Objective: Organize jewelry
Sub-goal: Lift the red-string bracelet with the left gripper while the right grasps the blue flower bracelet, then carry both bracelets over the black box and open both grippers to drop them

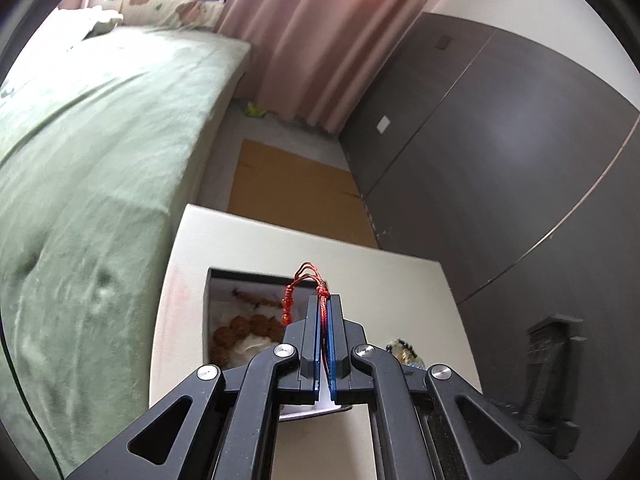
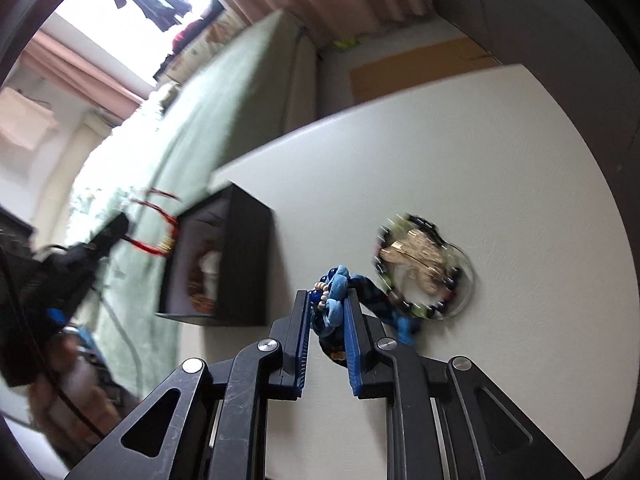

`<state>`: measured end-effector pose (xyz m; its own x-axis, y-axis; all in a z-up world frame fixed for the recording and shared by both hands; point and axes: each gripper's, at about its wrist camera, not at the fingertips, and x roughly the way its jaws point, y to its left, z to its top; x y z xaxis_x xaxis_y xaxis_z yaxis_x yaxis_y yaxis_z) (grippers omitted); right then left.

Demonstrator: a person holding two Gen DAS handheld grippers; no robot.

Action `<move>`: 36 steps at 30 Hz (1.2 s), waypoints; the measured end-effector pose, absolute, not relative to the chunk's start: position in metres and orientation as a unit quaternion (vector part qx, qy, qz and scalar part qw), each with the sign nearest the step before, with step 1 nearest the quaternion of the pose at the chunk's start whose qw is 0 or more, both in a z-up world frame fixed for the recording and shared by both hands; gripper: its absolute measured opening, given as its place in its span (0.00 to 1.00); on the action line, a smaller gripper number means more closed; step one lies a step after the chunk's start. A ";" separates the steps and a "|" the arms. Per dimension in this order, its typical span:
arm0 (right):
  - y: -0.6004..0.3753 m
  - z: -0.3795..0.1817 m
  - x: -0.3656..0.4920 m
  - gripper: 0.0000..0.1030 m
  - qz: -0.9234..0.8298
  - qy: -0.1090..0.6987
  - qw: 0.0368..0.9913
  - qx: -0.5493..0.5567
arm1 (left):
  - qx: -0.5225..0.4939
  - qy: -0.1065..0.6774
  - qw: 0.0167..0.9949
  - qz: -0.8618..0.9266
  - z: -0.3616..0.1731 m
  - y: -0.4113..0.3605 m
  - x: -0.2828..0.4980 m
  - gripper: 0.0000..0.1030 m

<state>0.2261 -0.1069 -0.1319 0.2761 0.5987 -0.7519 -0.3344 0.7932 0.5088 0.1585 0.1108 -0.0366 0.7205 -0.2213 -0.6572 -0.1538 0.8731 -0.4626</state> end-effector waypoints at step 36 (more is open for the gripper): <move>-0.021 -0.085 0.203 0.17 0.432 0.421 0.781 0.163 | -0.349 0.354 0.868 0.005 -0.034 0.180 0.141 0.67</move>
<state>0.2027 -0.0208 -0.0846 0.2727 0.8115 -0.5169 -0.5363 0.5742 0.6186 0.1406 0.1796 -0.0344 0.7495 -0.2382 -0.6176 -0.2561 0.7560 -0.6024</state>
